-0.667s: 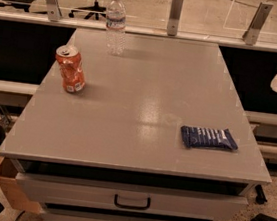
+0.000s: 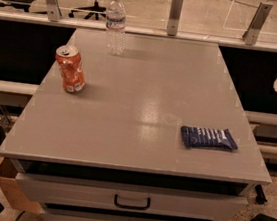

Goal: Move rxbar blueberry near water bottle

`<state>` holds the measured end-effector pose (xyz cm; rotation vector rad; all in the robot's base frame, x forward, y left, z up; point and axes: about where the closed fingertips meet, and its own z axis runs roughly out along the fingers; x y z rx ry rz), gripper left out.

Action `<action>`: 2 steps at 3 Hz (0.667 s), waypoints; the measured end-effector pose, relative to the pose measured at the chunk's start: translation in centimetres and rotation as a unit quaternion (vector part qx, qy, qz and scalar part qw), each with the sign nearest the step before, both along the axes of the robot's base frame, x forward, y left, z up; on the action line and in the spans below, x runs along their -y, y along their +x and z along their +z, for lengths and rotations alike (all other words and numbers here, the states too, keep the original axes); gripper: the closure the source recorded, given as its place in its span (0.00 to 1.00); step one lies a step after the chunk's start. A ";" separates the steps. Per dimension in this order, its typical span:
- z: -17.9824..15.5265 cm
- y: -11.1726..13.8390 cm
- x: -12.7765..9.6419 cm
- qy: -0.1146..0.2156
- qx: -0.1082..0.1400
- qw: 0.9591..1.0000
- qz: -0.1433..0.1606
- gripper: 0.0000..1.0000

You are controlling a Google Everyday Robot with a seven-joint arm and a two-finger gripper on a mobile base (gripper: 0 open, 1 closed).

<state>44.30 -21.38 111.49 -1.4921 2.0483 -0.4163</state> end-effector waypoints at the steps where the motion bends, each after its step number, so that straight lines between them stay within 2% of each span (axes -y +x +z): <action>1: -2.7 1.1 4.7 0.054 -0.011 0.998 0.020 0.00; 2: -7.0 1.4 6.8 0.150 -0.042 0.986 0.062 0.00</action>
Offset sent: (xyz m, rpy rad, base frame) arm 0.0079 -0.0632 -0.0987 0.5957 0.1571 0.2583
